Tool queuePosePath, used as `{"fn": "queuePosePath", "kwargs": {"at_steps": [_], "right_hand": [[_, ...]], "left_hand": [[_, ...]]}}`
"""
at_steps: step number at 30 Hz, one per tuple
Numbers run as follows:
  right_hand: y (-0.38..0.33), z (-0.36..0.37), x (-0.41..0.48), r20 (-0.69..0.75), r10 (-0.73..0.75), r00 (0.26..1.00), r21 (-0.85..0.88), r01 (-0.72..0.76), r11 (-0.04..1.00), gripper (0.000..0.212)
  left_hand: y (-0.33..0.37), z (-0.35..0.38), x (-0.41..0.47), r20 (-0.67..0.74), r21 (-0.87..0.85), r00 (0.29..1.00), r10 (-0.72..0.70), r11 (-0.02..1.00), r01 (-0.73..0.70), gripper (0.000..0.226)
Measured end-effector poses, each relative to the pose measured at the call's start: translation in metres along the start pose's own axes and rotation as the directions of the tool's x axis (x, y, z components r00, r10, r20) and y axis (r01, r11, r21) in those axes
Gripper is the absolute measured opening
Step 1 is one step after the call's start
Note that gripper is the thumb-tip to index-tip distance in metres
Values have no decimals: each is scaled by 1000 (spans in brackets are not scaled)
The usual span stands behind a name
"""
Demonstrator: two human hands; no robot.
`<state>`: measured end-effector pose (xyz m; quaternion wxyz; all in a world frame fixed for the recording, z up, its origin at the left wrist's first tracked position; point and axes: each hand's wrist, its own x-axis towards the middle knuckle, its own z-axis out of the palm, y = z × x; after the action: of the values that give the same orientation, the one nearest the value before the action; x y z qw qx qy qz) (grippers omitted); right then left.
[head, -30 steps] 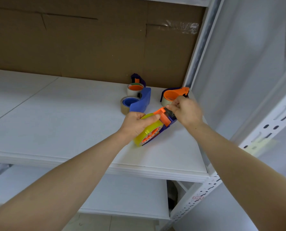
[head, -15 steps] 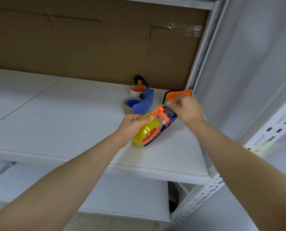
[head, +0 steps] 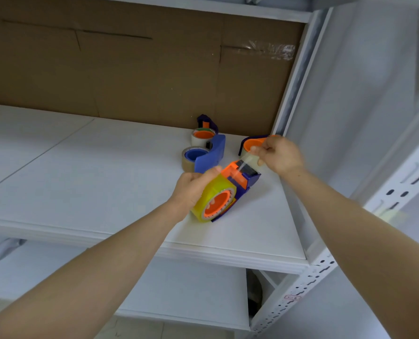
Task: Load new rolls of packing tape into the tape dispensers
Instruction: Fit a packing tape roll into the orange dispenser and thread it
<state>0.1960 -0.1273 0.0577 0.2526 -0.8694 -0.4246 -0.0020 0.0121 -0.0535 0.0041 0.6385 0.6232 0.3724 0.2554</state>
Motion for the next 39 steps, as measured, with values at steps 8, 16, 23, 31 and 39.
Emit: {"fn": "queuePosePath", "kwargs": {"at_steps": [8,16,23,31,39], "right_hand": [[-2,-1,3,0,-2,1000,-203,2,979,32],[0,14,-1,-28,61,998,-187,-65,980,32],[6,31,-5,88,167,982,204,-182,962,32],[-1,40,-18,269,330,905,531,-426,733,29],[-3,45,-19,426,362,829,578,-557,596,24]], "left_hand": [[-1,-4,-3,16,5,999,37,999,-37,20],[-5,-4,0,-55,31,998,39,999,-37,25],[-9,-8,-1,-121,-28,991,49,998,-52,24],[-10,-13,-3,-145,-70,988,51,996,-61,26],[-14,-16,-1,-157,-103,986,57,992,-74,29]]}}
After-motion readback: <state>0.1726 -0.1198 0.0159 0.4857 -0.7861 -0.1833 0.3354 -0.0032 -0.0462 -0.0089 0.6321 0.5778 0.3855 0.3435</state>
